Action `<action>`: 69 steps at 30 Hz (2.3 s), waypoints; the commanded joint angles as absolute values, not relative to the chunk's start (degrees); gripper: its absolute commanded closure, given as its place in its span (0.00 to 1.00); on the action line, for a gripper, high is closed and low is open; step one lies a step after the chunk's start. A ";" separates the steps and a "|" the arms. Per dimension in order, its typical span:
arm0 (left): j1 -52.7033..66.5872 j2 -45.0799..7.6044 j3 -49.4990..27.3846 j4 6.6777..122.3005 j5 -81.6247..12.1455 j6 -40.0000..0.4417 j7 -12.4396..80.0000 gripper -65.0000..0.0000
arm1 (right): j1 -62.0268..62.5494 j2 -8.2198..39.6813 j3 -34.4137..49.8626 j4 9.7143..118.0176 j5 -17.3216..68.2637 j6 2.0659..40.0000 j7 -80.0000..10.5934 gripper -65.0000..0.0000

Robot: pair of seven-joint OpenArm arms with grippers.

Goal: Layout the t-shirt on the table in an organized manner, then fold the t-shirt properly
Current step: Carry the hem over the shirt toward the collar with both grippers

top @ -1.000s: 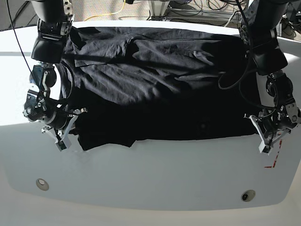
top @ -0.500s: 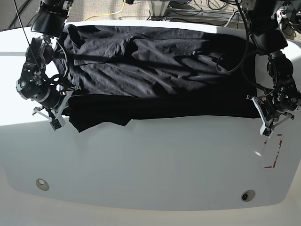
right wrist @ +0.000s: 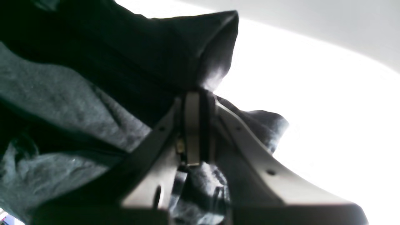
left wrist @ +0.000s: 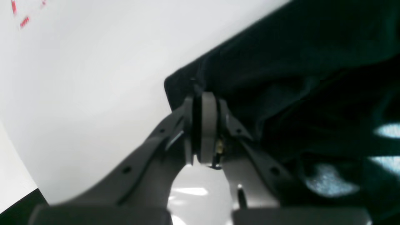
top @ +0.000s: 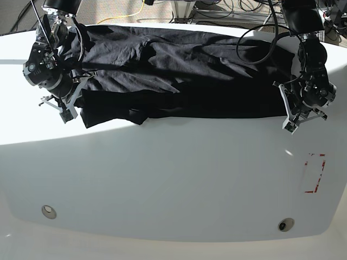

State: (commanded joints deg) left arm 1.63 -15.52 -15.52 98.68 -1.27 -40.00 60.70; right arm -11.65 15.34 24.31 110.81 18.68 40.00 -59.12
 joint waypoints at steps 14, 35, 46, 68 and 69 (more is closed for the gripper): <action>3.65 -17.54 -15.60 98.68 -1.27 -40.00 60.70 0.99 | -15.78 13.76 28.70 112.04 18.68 40.00 -59.12 0.97; 2.33 -17.98 -15.87 100.26 -1.36 -40.00 65.63 0.99 | -16.48 13.93 34.95 113.80 20.26 40.00 -63.25 0.97; 1.63 -18.33 -15.87 103.25 -1.27 -40.00 69.41 0.99 | -15.16 14.02 38.29 114.59 22.37 40.00 -67.56 0.97; 7.60 -20.88 -13.05 103.16 -1.27 -40.00 71.78 0.94 | -18.77 14.02 38.20 114.33 21.76 40.00 -67.56 0.86; 7.60 -20.97 -12.35 103.08 -1.27 -40.00 71.78 0.91 | -18.86 14.02 38.20 114.33 21.76 40.00 -67.56 0.78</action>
